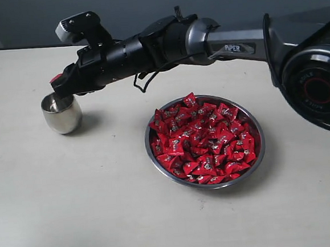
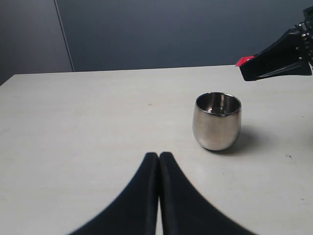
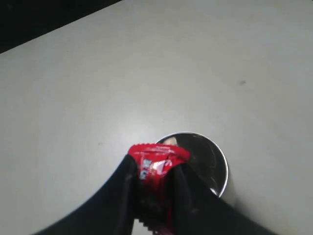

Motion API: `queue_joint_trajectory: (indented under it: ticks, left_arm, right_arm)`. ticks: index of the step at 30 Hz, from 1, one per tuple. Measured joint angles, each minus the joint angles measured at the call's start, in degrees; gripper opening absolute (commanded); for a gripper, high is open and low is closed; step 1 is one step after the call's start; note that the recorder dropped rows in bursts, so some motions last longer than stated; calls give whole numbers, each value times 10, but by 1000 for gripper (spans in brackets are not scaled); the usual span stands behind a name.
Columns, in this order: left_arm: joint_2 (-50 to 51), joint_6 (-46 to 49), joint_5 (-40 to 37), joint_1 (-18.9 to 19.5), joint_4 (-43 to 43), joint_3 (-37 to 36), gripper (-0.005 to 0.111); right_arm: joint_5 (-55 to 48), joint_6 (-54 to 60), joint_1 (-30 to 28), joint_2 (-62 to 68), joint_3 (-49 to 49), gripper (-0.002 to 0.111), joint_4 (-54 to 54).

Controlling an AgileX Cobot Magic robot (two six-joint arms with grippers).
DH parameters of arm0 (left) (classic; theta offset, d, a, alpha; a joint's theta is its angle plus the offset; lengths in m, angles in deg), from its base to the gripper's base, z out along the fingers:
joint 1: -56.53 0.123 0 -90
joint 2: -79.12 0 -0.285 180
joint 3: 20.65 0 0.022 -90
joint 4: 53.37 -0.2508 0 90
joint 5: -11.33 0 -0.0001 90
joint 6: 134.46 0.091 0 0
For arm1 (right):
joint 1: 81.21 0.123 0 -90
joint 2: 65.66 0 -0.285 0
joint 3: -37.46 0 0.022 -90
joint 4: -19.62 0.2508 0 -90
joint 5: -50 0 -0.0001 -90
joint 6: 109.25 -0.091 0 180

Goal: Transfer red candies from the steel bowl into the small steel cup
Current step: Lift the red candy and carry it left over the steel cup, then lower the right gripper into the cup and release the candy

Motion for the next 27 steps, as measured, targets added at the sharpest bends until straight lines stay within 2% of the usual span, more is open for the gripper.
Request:
queue_joint_trajectory:
  ticks: [14,27]
  left_arm:
    - [0,0,0,0,0,0,0]
    - [0,0,0,0,0,0,0]
  right_arm:
    - [1,-48,11,59,-81,11,-14]
    - [23,-52,13,79,-89,11,-21]
